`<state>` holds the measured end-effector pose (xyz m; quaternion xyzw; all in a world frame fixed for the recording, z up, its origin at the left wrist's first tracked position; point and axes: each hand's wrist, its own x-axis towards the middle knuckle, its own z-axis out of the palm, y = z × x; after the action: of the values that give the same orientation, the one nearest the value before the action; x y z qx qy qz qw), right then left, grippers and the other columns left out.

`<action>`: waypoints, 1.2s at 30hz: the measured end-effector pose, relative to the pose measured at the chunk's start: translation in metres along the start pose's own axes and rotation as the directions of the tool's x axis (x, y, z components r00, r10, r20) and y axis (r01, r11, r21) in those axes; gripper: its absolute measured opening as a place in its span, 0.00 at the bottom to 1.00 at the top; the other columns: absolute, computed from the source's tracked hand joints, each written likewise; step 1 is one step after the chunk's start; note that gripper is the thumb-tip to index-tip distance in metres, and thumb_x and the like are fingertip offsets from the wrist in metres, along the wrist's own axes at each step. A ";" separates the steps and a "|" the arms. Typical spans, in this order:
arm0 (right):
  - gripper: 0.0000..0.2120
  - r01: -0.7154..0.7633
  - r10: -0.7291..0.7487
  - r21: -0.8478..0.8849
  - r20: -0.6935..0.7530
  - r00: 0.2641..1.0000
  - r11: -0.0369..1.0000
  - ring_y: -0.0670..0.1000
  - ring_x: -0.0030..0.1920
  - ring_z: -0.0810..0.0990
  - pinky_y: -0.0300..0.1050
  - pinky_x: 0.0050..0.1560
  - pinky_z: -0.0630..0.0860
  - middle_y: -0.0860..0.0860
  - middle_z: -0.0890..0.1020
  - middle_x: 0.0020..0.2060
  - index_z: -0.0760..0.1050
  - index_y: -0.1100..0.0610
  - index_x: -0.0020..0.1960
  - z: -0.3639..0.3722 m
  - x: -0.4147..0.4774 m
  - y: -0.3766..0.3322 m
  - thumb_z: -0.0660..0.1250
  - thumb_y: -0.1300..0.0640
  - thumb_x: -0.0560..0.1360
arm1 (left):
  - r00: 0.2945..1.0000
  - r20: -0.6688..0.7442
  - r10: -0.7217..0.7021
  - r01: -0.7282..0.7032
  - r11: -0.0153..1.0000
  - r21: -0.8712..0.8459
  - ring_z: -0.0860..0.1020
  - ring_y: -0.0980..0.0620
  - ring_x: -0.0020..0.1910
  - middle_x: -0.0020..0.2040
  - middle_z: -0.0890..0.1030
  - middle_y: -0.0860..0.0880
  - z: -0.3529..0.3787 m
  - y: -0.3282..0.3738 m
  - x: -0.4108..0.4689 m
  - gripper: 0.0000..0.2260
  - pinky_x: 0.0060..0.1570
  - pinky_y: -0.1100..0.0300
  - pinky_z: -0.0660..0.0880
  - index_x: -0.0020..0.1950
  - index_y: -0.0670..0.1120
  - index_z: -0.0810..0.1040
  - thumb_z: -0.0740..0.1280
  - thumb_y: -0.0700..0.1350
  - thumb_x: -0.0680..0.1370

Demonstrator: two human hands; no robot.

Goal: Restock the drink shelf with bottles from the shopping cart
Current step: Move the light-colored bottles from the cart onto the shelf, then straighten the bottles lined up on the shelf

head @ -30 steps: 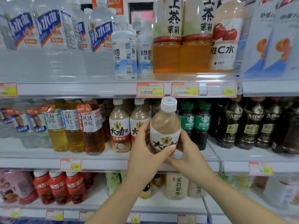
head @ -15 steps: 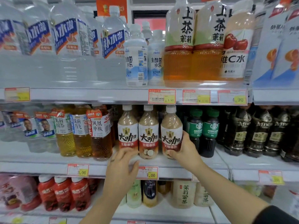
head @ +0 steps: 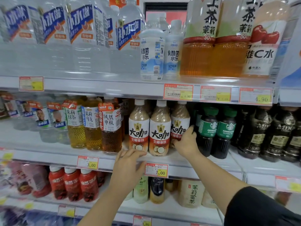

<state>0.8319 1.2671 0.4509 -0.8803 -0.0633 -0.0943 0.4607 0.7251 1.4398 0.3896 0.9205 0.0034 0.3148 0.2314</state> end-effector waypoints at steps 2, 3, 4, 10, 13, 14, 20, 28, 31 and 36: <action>0.43 0.011 -0.011 0.008 -0.013 1.000 1.000 0.63 0.68 0.62 0.53 0.67 0.63 0.66 0.60 0.69 0.38 0.66 0.74 0.002 0.001 0.000 0.67 0.64 0.73 | 1.000 0.003 0.014 -0.014 1.000 -0.007 0.76 0.50 0.53 0.52 0.79 0.54 -0.001 -0.001 -0.001 0.11 0.67 0.50 0.63 0.55 0.50 0.80 0.70 0.46 0.73; 0.43 0.016 -0.016 0.015 -0.019 1.000 1.000 0.63 0.68 0.63 0.53 0.66 0.63 0.66 0.61 0.68 0.39 0.65 0.74 0.003 0.003 0.001 0.66 0.65 0.73 | 1.000 0.002 0.021 -0.021 1.000 -0.009 0.76 0.51 0.53 0.52 0.79 0.54 -0.001 -0.001 -0.001 0.11 0.66 0.49 0.64 0.55 0.50 0.80 0.70 0.46 0.73; 0.42 0.015 -0.014 0.022 -0.023 1.000 1.000 0.63 0.68 0.64 0.53 0.67 0.64 0.66 0.62 0.68 0.39 0.65 0.74 0.004 0.005 0.001 0.66 0.65 0.73 | 1.000 0.002 0.024 -0.024 1.000 -0.011 0.76 0.51 0.53 0.52 0.79 0.55 0.000 -0.002 -0.001 0.12 0.66 0.48 0.64 0.55 0.50 0.80 0.70 0.46 0.73; 0.41 0.001 -0.001 0.042 0.002 1.000 0.999 0.62 0.68 0.66 0.52 0.67 0.65 0.64 0.64 0.68 0.39 0.64 0.75 0.005 0.013 0.005 0.64 0.66 0.73 | 1.000 -0.008 0.014 -0.014 1.000 -0.018 0.75 0.52 0.54 0.52 0.77 0.56 0.001 -0.001 -0.002 0.12 0.68 0.50 0.62 0.56 0.51 0.79 0.71 0.45 0.72; 0.41 0.009 -0.009 0.050 0.012 1.000 0.999 0.62 0.68 0.66 0.52 0.67 0.65 0.64 0.65 0.68 0.39 0.64 0.75 0.002 0.012 0.003 0.65 0.67 0.73 | 1.000 -0.005 0.020 -0.020 1.000 -0.024 0.75 0.52 0.55 0.53 0.78 0.56 0.001 -0.001 -0.002 0.13 0.69 0.49 0.62 0.57 0.51 0.79 0.70 0.45 0.73; 0.41 0.018 -0.019 0.056 0.018 1.000 0.998 0.62 0.68 0.66 0.52 0.67 0.65 0.64 0.66 0.68 0.40 0.65 0.75 0.000 0.010 0.003 0.65 0.66 0.73 | 1.000 0.000 0.023 -0.023 0.999 -0.024 0.75 0.52 0.55 0.53 0.78 0.56 0.001 -0.001 -0.002 0.13 0.69 0.48 0.62 0.57 0.51 0.79 0.70 0.45 0.73; 0.25 0.453 -0.451 -0.001 -0.078 0.889 0.892 0.45 0.62 0.70 0.41 0.64 0.67 0.47 0.71 0.62 0.63 0.55 0.70 -0.026 -0.067 0.009 0.64 0.61 0.75 | 0.992 -0.077 0.101 -0.112 0.981 -0.156 0.72 0.59 0.53 0.55 0.74 0.57 -0.012 0.000 -0.023 0.15 0.60 0.52 0.70 0.58 0.49 0.78 0.59 0.50 0.75; 0.10 0.535 -0.457 0.063 0.607 0.650 0.843 0.41 0.44 0.76 0.30 0.47 0.71 0.46 0.81 0.44 0.78 0.54 0.54 0.102 -0.185 0.066 0.63 0.56 0.75 | 0.954 -0.020 -0.299 0.291 0.939 -0.185 0.75 0.57 0.48 0.50 0.78 0.54 -0.004 -0.079 -0.168 0.11 0.48 0.65 0.71 0.55 0.46 0.79 0.61 0.44 0.76; 0.11 0.487 -0.265 -0.025 0.813 0.518 0.873 0.47 0.46 0.79 0.42 0.50 0.75 0.47 0.82 0.46 0.78 0.52 0.56 0.177 -0.216 0.097 0.64 0.57 0.74 | 0.825 0.013 -0.566 0.561 0.814 -0.150 0.77 0.56 0.46 0.48 0.79 0.53 -0.006 -0.125 -0.254 0.12 0.45 0.60 0.74 0.54 0.46 0.79 0.61 0.44 0.74; 0.10 0.509 -0.058 -0.102 0.956 0.289 0.855 0.53 0.46 0.80 0.46 0.47 0.77 0.51 0.82 0.47 0.77 0.52 0.55 0.300 -0.276 0.146 0.62 0.56 0.75 | 0.495 0.044 -0.868 0.869 0.493 -0.042 0.78 0.52 0.51 0.52 0.80 0.52 -0.007 -0.177 -0.393 0.11 0.47 0.57 0.74 0.57 0.48 0.78 0.65 0.39 0.76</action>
<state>0.6238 1.4241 0.1053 -0.8181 -0.4526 0.3299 0.1303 0.4303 1.5409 0.0921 0.7895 0.4542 0.1481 0.3853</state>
